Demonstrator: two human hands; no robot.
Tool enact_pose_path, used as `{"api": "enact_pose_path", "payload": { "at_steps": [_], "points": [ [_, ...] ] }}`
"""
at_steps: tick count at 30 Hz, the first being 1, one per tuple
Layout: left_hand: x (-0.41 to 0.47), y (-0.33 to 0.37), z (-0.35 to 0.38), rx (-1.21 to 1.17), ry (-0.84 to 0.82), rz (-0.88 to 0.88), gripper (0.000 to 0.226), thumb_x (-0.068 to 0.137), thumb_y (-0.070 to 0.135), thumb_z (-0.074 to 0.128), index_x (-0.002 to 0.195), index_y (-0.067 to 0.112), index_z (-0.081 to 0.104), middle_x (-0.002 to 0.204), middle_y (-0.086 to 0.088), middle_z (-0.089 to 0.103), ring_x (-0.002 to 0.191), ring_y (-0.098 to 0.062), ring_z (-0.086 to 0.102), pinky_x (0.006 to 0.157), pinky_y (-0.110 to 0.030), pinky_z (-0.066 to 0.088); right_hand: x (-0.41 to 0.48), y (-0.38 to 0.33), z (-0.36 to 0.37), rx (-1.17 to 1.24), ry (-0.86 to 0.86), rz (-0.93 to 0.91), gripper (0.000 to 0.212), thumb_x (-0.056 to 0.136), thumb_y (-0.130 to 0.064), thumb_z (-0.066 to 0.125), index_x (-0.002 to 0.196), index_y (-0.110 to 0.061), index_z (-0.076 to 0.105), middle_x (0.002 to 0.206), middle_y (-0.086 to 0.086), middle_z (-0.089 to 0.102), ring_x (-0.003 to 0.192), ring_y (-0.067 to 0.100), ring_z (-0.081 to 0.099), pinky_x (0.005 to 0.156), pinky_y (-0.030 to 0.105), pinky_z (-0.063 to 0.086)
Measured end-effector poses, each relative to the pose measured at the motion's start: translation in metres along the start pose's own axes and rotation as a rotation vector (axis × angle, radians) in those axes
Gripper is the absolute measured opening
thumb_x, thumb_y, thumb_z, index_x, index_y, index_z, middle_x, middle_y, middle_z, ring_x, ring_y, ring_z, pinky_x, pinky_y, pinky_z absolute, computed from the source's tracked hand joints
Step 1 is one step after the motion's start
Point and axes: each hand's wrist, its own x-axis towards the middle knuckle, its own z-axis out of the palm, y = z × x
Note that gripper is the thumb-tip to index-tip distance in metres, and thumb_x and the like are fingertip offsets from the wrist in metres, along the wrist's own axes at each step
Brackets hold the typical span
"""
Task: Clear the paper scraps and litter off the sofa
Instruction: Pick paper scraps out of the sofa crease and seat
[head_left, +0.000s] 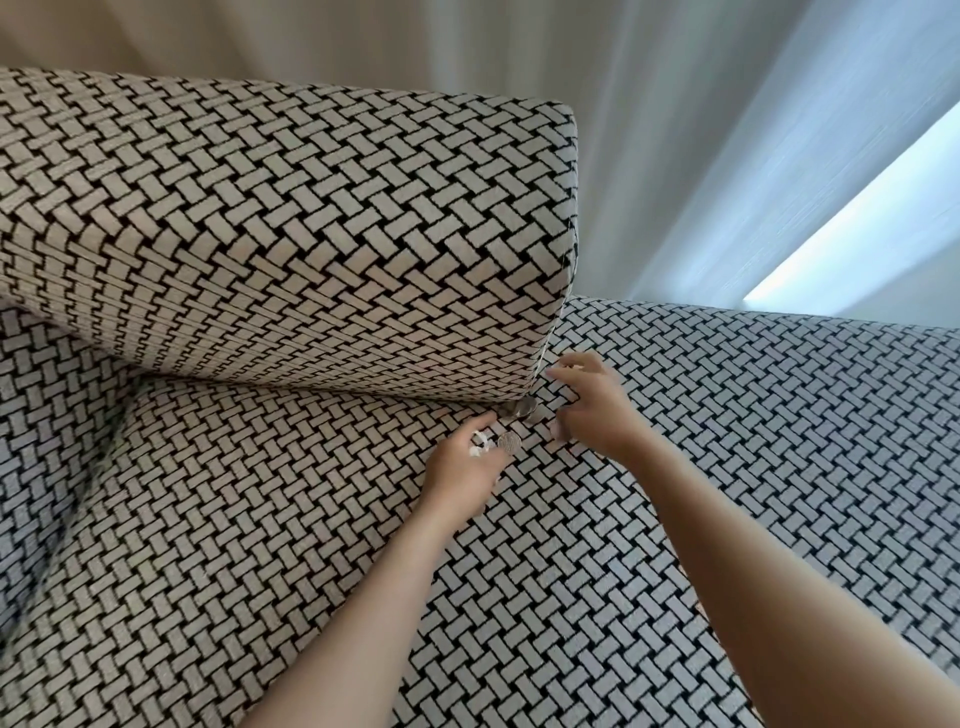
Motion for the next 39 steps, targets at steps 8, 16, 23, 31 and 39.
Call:
{"api": "enact_pose_path", "payload": {
  "at_steps": [8,16,23,31,39],
  "points": [
    [0.001,0.001,-0.002,-0.124,0.003,-0.037,0.036,0.090,0.013,0.051,0.121,0.029,0.053,0.067,0.001,0.049,0.045,-0.007,0.034,0.034,-0.015,0.028,-0.021,0.022,0.009,0.182,0.126,-0.001,0.034,0.085,0.004,0.058,0.117,-0.006,0.063,0.110,0.000,0.052,0.087,0.006,0.051,0.073,0.012,0.047],
    [-0.003,0.008,0.009,-0.350,-0.037,-0.118,0.021,0.091,0.007,0.046,0.094,0.020,0.062,0.061,0.003,0.043,0.044,-0.005,0.032,0.032,-0.013,0.025,-0.032,0.038,-0.024,1.419,0.028,0.393,0.046,0.088,0.019,0.026,0.127,0.003,0.046,0.107,0.013,0.060,0.099,0.020,0.060,0.076,0.023,0.056],
    [-0.007,0.013,0.020,-0.353,-0.061,-0.107,0.019,0.092,0.008,0.048,0.083,0.019,0.062,0.058,0.003,0.040,0.043,-0.006,0.030,0.032,-0.013,0.023,-0.036,0.044,-0.024,1.631,0.158,0.419,0.042,0.091,0.012,0.025,0.127,0.001,0.045,0.108,0.014,0.060,0.098,0.024,0.061,0.077,0.029,0.055],
    [-0.013,0.015,0.036,0.819,-0.123,0.379,0.049,0.098,0.020,0.038,0.142,0.038,0.030,0.087,-0.002,0.062,0.059,-0.013,0.051,0.048,-0.021,0.042,-0.046,0.049,-0.017,0.940,0.381,0.310,0.041,0.091,0.008,0.034,0.123,-0.006,0.054,0.122,0.008,0.060,0.110,0.020,0.059,0.095,0.029,0.048],
    [-0.018,0.012,0.042,1.166,-0.026,0.395,0.061,0.097,0.023,0.036,0.149,0.031,0.005,0.102,-0.011,0.063,0.089,-0.024,0.061,0.068,-0.032,0.048,-0.043,0.061,0.012,-0.424,0.055,-0.008,0.062,0.098,-0.047,0.017,0.145,-0.022,-0.016,0.148,-0.006,-0.027,0.134,0.007,-0.029,0.111,0.028,-0.020]
  ]
}}
